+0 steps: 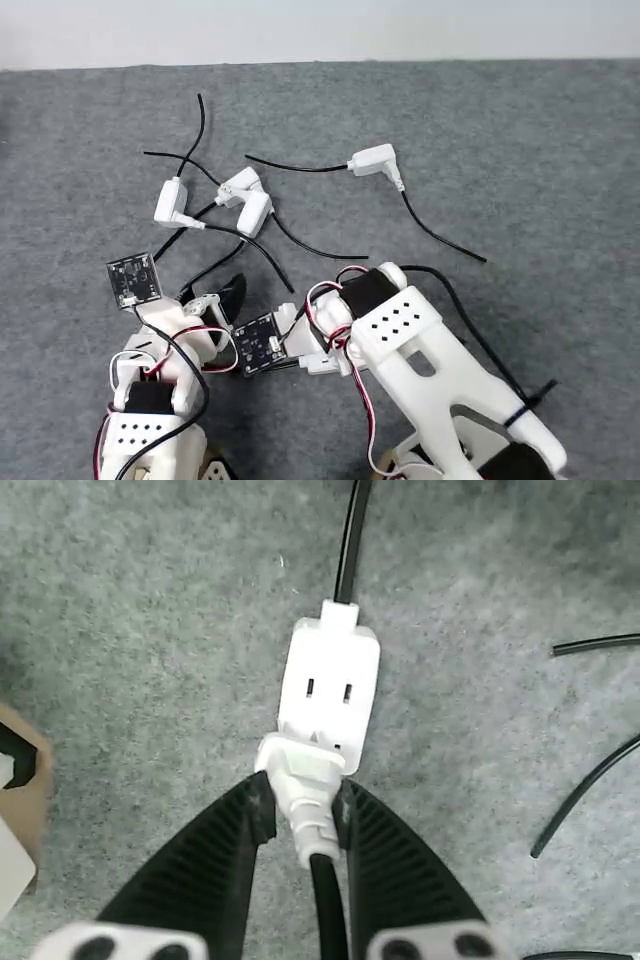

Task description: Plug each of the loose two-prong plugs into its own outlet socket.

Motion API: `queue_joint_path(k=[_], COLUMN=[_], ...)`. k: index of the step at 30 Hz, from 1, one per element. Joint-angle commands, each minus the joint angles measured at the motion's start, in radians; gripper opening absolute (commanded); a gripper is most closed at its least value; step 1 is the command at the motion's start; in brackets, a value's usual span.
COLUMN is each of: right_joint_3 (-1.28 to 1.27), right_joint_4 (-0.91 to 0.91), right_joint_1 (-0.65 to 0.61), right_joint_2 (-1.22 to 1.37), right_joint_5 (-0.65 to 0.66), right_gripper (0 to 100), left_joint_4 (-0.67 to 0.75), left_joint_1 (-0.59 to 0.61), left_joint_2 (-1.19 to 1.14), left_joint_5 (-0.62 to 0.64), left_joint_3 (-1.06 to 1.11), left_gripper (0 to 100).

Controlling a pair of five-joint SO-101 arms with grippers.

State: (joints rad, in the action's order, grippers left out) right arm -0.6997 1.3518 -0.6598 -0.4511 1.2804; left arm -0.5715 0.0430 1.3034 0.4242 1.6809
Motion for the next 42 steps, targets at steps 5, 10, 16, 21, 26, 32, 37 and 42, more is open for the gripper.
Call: queue_joint_path(k=[5, 10, 16, 21, 26, 32, 37, 42], right_joint_3=[0.009, 0.012, 0.008, -0.008, -0.054, -0.055, -0.061, -0.057], right_joint_4=[-0.015, -0.016, -0.016, -0.028, -0.091, -0.094, -0.124, -0.13], right_joint_1=[0.028, 0.048, 0.082, 0.096, 0.091, 0.085, 0.081, 0.081], right_joint_2=[-0.008, -0.002, 0.004, 0.005, 0.005, 0.004, 0.007, 0.079], right_joint_5=[0.057, 0.126, 0.19, 0.201, 0.195, 0.195, 0.195, 0.199], right_gripper=[0.9, 0.9, 0.9, 0.9, 0.9, 0.9, 0.9, 0.9], left_joint_4=[0.005, 0.005, 0.005, 0.005, 0.005, 0.005, 0.005, 0.005], left_joint_1=[-0.008, -0.008, -0.008, -0.009, -0.009, -0.009, -0.021, -0.028], left_joint_2=[0.009, 0.009, 0.009, 0.009, 0.009, 0.009, 0.009, 0.009], left_joint_5=[-0.008, -0.008, -0.008, -0.008, -0.008, -0.008, -0.008, -0.008], left_joint_3=[-0.01, -0.008, -0.008, -0.01, -0.01, -0.01, -0.008, -0.008], left_gripper=[28, 28, 28, 28, 28, 28, 28, 28])
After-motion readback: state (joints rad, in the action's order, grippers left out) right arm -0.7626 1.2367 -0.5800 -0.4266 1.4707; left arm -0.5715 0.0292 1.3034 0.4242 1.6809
